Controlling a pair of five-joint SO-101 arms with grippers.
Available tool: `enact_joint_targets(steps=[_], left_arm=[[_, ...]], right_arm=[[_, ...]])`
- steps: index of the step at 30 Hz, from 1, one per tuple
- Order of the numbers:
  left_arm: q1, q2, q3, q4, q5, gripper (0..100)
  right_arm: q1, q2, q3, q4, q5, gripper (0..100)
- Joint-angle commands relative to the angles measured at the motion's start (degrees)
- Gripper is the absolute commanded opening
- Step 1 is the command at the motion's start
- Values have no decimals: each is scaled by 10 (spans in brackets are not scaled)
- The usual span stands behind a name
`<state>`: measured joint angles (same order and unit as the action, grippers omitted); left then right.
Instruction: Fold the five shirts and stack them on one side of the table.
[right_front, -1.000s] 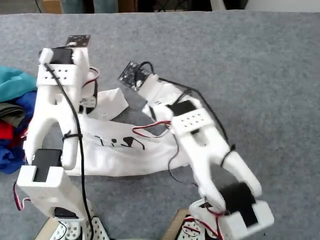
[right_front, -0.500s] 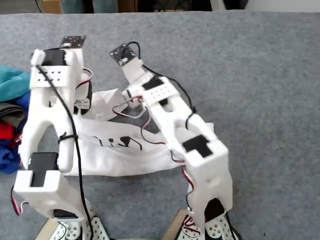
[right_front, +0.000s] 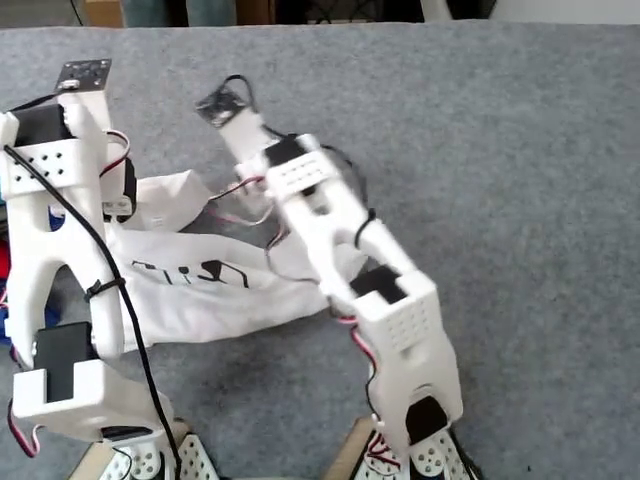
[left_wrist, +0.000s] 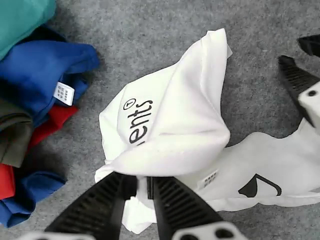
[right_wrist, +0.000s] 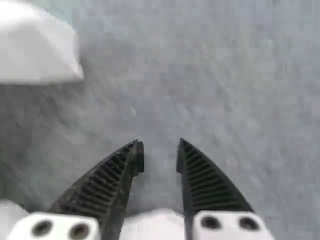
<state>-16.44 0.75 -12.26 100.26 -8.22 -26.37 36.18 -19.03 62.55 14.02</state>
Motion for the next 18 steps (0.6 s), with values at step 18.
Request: enact_joint_targets(steps=[18], left_arm=[[-8, -27, -1, 5, -11, 109]], right_arm=[[116, 76, -60, 204, 49, 37]])
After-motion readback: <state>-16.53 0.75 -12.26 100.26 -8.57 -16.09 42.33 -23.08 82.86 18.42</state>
